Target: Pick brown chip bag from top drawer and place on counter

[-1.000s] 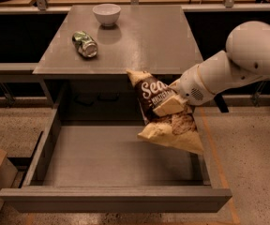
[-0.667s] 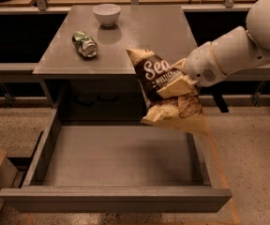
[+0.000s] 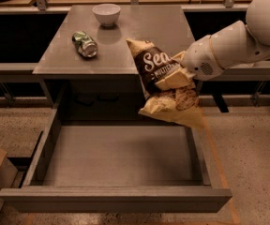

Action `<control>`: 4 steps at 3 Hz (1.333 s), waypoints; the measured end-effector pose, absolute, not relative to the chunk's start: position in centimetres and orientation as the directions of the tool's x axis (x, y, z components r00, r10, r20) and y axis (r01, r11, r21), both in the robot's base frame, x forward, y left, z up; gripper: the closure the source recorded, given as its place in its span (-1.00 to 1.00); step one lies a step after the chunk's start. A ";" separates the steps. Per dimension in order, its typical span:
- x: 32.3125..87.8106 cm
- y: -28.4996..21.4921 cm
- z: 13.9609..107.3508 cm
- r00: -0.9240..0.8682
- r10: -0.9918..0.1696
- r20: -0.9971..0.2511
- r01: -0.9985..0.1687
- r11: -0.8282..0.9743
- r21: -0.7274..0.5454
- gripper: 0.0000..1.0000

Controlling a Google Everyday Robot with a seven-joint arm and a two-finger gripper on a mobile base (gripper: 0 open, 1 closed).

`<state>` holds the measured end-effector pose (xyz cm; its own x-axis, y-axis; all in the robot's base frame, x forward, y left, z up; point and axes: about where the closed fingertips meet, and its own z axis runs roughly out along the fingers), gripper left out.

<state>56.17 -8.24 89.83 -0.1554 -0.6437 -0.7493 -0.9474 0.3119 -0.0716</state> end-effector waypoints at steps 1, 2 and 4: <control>59.8 -8.3 92.1 -0.110 -0.647 -0.754 -0.924 0.347 -0.162 1.00; 64.7 -8.6 96.7 -0.037 -0.640 -0.767 -0.859 0.412 -0.303 1.00; 76.0 -10.3 101.0 0.134 -0.582 -0.802 -0.699 0.519 -0.493 0.65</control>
Offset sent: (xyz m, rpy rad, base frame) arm 0.1463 -0.0143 0.1334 -0.0007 -0.4567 -0.2221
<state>76.03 -10.33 100.96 0.1337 -0.5822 -0.8020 -0.6986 0.5186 -0.4929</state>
